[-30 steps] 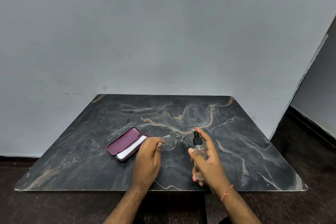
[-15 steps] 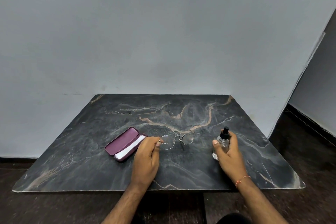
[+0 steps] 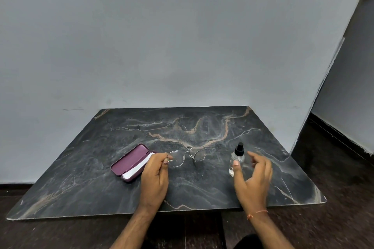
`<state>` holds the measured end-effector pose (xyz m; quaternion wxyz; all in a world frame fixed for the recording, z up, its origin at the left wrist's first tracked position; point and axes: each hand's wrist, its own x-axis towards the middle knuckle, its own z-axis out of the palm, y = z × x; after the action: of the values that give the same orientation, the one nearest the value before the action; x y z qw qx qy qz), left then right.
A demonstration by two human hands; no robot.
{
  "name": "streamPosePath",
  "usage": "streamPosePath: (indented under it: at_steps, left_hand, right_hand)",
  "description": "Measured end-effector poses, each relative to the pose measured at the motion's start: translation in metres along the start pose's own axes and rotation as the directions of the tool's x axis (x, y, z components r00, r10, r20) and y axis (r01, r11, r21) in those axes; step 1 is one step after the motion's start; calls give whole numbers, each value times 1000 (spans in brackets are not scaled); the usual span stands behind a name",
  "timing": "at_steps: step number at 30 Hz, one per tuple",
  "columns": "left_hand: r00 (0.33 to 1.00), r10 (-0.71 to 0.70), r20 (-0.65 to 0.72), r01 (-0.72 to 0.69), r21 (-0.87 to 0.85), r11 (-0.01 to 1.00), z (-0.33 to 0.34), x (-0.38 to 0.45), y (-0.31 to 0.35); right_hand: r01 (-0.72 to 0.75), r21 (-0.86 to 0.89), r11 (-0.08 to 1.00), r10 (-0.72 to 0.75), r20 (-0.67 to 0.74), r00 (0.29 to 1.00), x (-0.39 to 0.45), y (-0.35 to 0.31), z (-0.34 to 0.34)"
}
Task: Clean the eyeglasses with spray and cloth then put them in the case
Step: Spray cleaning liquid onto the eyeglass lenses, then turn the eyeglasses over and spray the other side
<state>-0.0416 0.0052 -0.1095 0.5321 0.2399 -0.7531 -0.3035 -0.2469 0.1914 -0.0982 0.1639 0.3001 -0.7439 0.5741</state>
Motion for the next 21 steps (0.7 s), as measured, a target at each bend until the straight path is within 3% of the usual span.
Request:
streamPosePath:
  at_steps: [2,4,7,9,12,15,18,21]
  left_hand:
    - [1000,-12,-28,11,-31,999,0,-1,3]
    - [998,-29,-56,25,-67,997,0,0,9]
    - [996,-35,-82,24,-130,991,1,2,27]
    - [996,-27,-84,13,-161,987,2,5,43]
    - [997,5,-79,-20,-193,981,2,7,65]
    - [997,52,-51,-61,-183,981,0,6,76]
    - [997,69,-27,-73,-209,975,-3,3,81]
    - [996,87,10,-82,-249,965,-9,3,84]
  right_hand:
    - [57,37,998,-59,46,997,-10,-10,-3]
    - [26,105,994,-46,193,980,-22,-19,-1]
    - [-123,137,983,54,420,906,-31,-38,8]
    - [-314,164,935,167,577,799,-33,-54,19]
    - [-680,211,703,333,747,576,-33,-79,36]
    - [-897,235,375,356,856,374,-27,-99,48]
    - [-949,272,158,276,911,307,-19,-112,59]
    - [-958,283,52,219,932,288,-14,-117,65]
